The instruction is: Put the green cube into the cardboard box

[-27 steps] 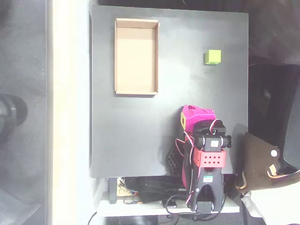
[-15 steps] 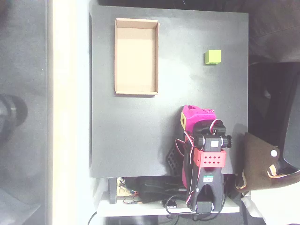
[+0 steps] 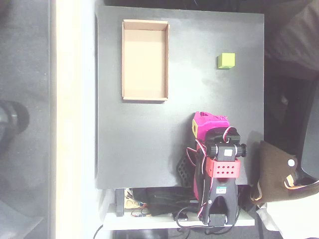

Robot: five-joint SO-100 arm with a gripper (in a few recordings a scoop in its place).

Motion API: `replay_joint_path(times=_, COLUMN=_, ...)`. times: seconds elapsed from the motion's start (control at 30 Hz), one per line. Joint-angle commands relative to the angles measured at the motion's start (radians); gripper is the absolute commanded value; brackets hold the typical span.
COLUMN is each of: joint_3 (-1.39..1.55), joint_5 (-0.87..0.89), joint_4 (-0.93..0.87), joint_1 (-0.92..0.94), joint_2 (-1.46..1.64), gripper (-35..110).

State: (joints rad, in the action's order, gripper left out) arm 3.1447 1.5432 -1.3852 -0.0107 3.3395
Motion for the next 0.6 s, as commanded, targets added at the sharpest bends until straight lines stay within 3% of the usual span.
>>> replay_joint_path(times=0.0, joint_3=0.012, joint_5=0.008, joint_4=-0.038, joint_1=-0.009, joint_2=0.000, gripper=2)
replay_joint_path(times=0.57, joint_3=-0.006, joint_5=-0.002, joint_4=-0.040, joint_1=-0.008, joint_2=-0.005, gripper=2)
